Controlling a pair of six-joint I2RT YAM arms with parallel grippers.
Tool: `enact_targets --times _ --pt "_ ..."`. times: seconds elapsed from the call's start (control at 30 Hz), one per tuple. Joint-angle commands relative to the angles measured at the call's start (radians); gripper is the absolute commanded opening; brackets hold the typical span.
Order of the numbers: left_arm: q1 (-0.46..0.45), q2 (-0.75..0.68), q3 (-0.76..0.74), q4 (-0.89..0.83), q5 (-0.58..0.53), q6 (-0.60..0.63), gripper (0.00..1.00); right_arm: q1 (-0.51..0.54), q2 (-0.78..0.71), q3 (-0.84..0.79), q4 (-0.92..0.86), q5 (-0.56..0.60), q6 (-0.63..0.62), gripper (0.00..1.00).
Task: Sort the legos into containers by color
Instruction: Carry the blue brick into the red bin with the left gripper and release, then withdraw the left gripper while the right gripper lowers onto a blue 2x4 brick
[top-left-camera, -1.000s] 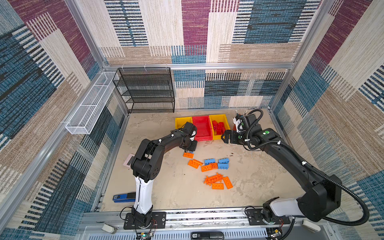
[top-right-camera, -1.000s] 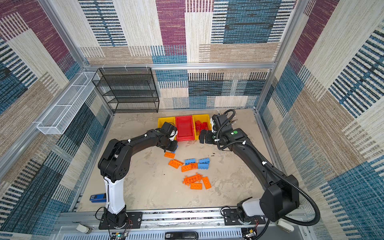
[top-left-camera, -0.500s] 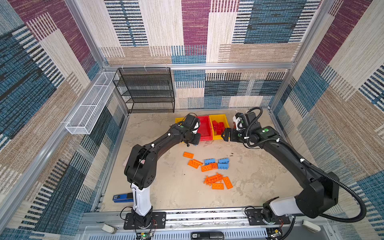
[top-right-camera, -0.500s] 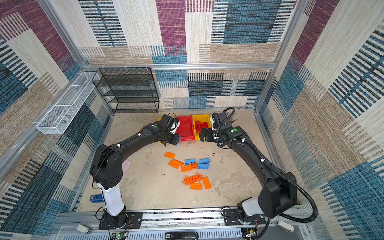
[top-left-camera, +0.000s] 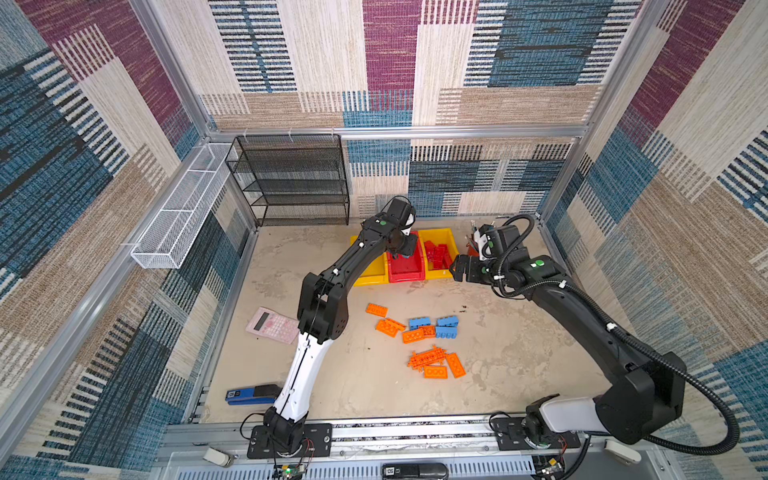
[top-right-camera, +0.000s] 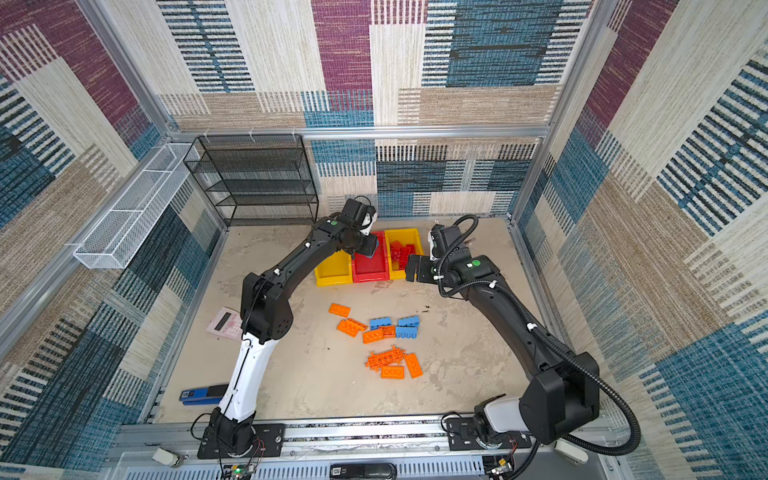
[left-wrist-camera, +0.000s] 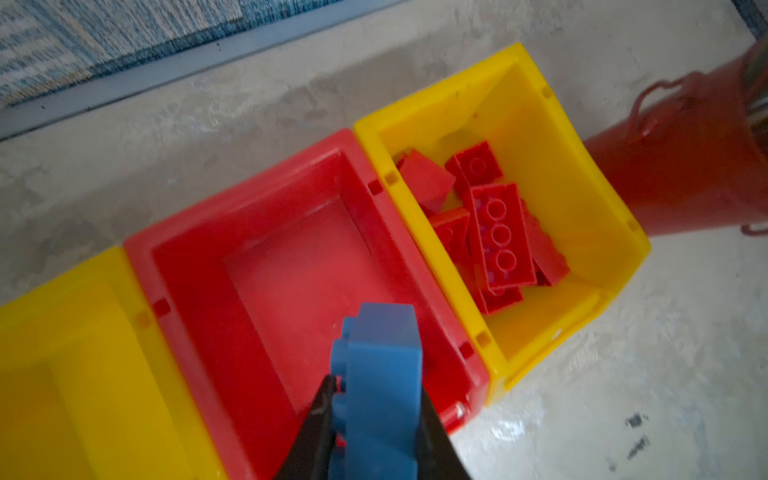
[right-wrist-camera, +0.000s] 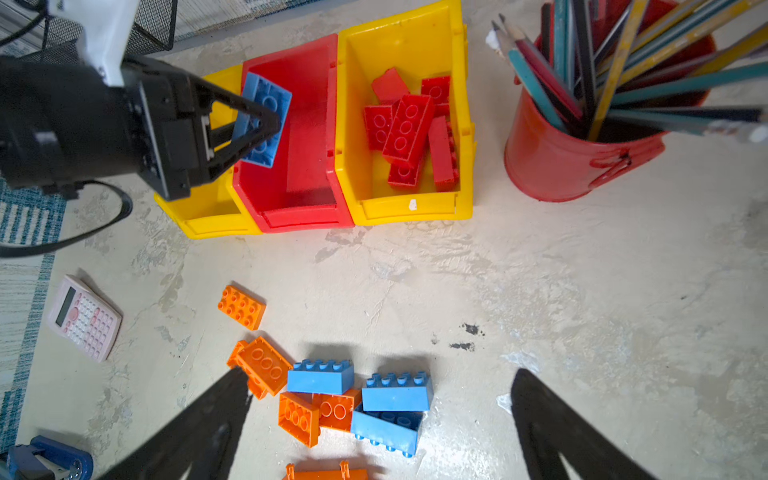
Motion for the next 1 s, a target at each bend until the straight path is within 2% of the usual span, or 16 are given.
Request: enact_targets --times 0.0,0.07,0.1,0.23,0.33,0.47,0.63,0.83,0.97 --pt "0.019 0.04 0.042 -0.05 0.017 0.002 0.42 0.0 -0.003 0.0 0.006 0.024 -0.005 0.99" --pt "0.034 0.036 0.024 -0.025 0.035 -0.018 0.64 0.0 0.003 0.003 0.0 0.023 -0.01 0.99" --pt "0.038 0.037 0.025 -0.023 0.04 -0.019 0.71 0.0 0.008 0.003 -0.002 0.022 -0.013 0.99" --pt "0.04 -0.006 -0.004 0.002 0.079 -0.01 0.87 0.0 0.035 0.02 -0.01 0.01 -0.018 0.99" --pt "0.04 -0.105 -0.106 0.072 0.126 -0.018 0.88 0.0 0.071 0.032 -0.021 -0.016 -0.035 0.99" --pt "0.038 -0.307 -0.34 0.213 0.152 -0.045 0.91 0.004 0.137 0.022 -0.038 -0.037 -0.069 0.99" --pt "0.038 -0.604 -0.709 0.362 0.076 -0.032 1.0 0.039 0.202 0.009 -0.039 -0.043 -0.089 0.99" --pt "0.038 -0.948 -1.109 0.41 -0.028 -0.025 0.99 0.156 0.285 0.01 -0.025 -0.019 -0.049 0.99" --pt "0.039 -1.157 -1.309 0.405 -0.069 -0.052 0.99 0.24 0.327 0.004 -0.011 -0.016 0.019 0.99"
